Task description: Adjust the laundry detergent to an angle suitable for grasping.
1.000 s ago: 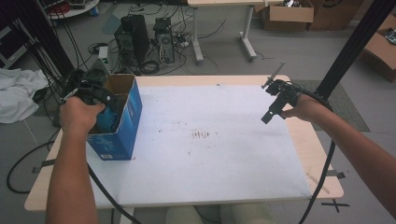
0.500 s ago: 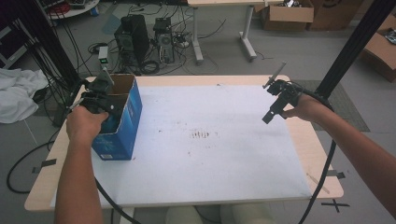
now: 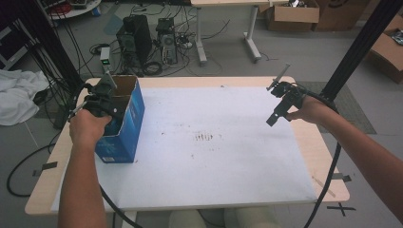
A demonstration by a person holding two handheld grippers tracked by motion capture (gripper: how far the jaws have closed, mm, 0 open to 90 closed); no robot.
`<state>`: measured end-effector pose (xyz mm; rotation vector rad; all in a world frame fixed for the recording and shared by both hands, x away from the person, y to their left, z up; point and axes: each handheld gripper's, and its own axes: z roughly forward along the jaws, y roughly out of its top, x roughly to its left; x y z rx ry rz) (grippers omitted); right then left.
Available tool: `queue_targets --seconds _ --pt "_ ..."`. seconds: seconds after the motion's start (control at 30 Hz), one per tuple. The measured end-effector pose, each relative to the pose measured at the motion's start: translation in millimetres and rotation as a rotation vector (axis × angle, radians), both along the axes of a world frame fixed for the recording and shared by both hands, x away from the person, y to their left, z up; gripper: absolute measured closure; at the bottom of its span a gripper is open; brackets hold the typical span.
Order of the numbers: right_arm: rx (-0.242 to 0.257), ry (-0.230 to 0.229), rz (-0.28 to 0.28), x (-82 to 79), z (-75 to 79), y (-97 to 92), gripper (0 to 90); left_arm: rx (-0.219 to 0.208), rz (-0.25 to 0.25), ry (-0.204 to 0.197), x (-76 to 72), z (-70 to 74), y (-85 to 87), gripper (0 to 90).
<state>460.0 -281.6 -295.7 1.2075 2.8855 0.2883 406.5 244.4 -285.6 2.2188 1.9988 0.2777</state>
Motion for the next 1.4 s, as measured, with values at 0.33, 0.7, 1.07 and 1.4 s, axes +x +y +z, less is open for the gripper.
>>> queue_targets --seconds 0.33,0.7,1.07,1.4 --pt "0.002 0.0 0.009 -1.4 0.2 0.5 20.6 -0.017 0.04 0.006 1.6 -1.0 4.6 37.3" --pt "0.0 0.016 0.013 -2.0 -2.0 1.7 21.0 -0.036 0.053 0.024 3.6 -3.6 7.0 33.5" --pt "-0.004 0.02 0.014 -2.2 -3.2 0.5 21.0 -0.045 0.066 0.033 4.6 -2.9 7.3 32.9" --pt "-0.008 0.025 0.018 -1.8 -4.4 3.0 21.0 -0.06 0.074 0.019 3.6 0.2 8.8 32.7"
